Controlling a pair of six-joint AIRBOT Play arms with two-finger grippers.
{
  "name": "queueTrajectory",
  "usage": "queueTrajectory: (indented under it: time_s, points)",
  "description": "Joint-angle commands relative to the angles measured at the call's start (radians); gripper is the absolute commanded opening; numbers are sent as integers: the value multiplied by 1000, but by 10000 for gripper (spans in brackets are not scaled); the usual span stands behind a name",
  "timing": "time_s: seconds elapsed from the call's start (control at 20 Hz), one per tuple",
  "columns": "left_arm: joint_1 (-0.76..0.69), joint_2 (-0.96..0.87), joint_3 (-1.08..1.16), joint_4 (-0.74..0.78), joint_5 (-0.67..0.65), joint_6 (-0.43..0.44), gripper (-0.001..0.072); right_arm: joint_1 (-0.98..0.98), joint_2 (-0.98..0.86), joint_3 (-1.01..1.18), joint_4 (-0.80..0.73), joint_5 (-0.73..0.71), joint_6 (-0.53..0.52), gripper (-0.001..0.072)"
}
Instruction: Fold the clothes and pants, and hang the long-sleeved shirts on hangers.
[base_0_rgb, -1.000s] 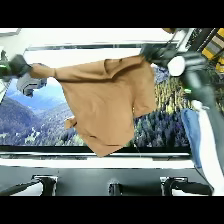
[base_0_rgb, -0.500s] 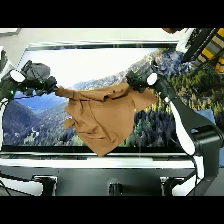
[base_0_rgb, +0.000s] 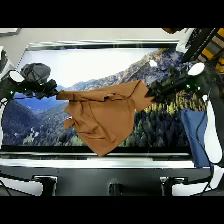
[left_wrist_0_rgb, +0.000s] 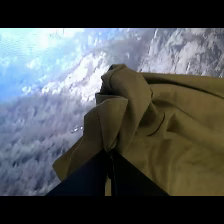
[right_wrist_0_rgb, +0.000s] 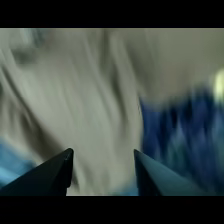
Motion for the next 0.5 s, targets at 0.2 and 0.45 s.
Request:
queueTrajectory:
  time_s: [0.2,0.45]
  points:
    - [1,1,1,0,-62,0,19,183,66,-489,79,-149,-74,499]
    - [1,0,1,0,-61,0,19,330,66,-623,70,-315,-4,496]
